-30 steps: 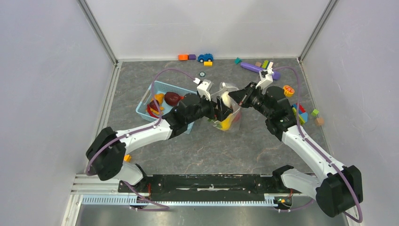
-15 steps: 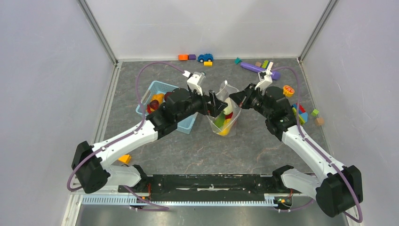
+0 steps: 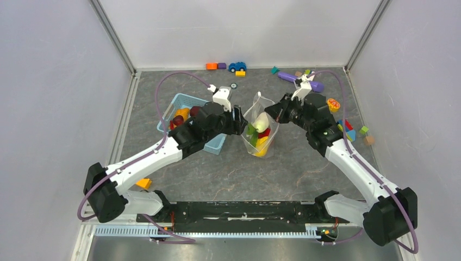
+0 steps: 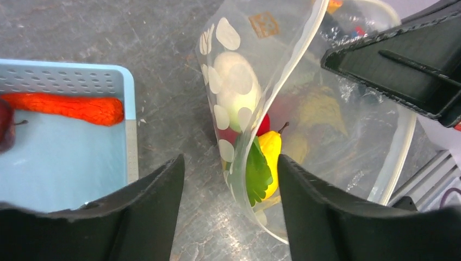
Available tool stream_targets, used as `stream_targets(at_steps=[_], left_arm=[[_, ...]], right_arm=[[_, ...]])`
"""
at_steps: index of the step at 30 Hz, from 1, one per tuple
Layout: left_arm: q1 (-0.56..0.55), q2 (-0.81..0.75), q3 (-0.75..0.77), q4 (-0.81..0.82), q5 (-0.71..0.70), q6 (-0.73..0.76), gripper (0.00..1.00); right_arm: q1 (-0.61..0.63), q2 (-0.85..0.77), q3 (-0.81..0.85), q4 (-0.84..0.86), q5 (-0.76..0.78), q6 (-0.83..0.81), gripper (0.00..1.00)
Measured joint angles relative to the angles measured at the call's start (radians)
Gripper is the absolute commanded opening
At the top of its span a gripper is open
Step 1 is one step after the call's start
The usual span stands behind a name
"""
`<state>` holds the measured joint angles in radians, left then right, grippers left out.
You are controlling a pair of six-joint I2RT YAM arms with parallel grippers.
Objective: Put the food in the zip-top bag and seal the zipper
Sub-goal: Adjust the zipper food storage bag at the center of the board.
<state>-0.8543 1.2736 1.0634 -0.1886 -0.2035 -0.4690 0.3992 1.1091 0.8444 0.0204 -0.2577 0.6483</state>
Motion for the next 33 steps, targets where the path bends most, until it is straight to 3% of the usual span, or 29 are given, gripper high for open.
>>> stream_targets(at_steps=[3, 5, 10, 17, 22, 26, 28, 31, 33], left_arm=[[0.000, 0.029, 0.000, -0.005, 0.026, -0.009, 0.20], [0.000, 0.048, 0.000, -0.007, 0.035, -0.011, 0.03], [0.000, 0.059, 0.000, -0.026, 0.050, -0.011, 0.02], [0.000, 0.048, 0.000, -0.019, 0.061, -0.013, 0.02], [0.000, 0.045, 0.005, -0.001, 0.084, -0.027, 0.02], [0.000, 0.035, 0.005, 0.012, 0.084, -0.041, 0.02], [0.000, 0.028, 0.005, 0.011, 0.084, -0.044, 0.02], [0.000, 0.016, 0.005, 0.013, 0.085, -0.048, 0.02], [0.000, 0.012, 0.005, 0.017, 0.090, -0.054, 0.02]], right_arm=[[0.000, 0.026, 0.051, -0.059, -0.011, -0.060, 0.11], [0.000, 0.040, 0.083, -0.102, -0.013, -0.105, 0.21], [0.000, 0.076, 0.198, -0.276, 0.019, -0.241, 0.48], [0.033, 0.087, 0.322, -0.504, 0.171, -0.388, 0.56], [0.135, 0.091, 0.366, -0.657, 0.274, -0.418, 0.59], [0.203, 0.088, 0.380, -0.761, 0.343, -0.394, 0.53], [0.220, 0.075, 0.380, -0.806, 0.370, -0.371, 0.37], [0.243, 0.028, 0.360, -0.829, 0.396, -0.336, 0.05], [0.250, -0.003, 0.341, -0.831, 0.403, -0.320, 0.00]])
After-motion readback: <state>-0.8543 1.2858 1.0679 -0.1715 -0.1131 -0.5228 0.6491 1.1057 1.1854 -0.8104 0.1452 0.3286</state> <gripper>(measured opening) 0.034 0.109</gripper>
